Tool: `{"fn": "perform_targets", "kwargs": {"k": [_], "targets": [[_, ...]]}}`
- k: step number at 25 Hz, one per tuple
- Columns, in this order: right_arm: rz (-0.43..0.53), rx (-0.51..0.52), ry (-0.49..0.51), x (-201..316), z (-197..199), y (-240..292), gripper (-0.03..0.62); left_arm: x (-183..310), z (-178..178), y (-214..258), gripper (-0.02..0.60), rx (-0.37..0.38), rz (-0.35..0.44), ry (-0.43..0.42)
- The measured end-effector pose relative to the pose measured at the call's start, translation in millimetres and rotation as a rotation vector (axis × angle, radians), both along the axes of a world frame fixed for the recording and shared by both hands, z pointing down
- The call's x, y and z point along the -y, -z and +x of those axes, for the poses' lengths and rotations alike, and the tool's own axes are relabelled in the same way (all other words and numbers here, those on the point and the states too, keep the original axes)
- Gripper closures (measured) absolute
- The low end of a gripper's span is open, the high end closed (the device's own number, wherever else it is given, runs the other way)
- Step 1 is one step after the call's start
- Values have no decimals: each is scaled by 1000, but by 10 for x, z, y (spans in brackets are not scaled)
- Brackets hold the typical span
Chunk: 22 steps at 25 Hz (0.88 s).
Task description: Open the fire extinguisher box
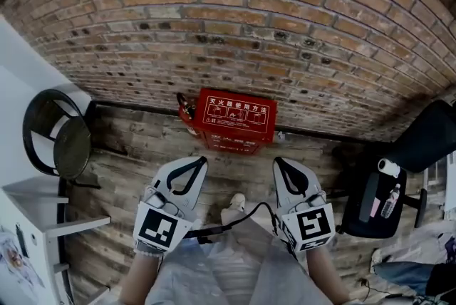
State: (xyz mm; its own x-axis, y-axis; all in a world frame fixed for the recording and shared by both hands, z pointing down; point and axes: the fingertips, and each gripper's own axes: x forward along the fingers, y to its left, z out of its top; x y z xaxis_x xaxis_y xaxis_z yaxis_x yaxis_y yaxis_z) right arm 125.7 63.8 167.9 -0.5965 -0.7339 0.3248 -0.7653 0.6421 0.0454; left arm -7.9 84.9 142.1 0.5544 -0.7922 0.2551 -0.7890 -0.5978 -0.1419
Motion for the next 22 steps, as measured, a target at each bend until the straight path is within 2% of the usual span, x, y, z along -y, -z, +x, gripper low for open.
{"fn": "perform_targets", "kwargs": {"k": [5, 8, 15, 22], "targets": [[-18, 2, 28, 263, 73, -103, 589, 189, -46, -57, 584, -33, -36, 93], [-32, -2, 43, 365, 115, -177, 589, 253, -57, -95, 583, -27, -53, 126], [-54, -2, 48, 469, 141, -255, 589, 372, -25, -124, 584, -14, -65, 126], [-72, 4, 25, 519, 110, -314, 589, 537, 32, -193, 584, -6, -77, 83]]}}
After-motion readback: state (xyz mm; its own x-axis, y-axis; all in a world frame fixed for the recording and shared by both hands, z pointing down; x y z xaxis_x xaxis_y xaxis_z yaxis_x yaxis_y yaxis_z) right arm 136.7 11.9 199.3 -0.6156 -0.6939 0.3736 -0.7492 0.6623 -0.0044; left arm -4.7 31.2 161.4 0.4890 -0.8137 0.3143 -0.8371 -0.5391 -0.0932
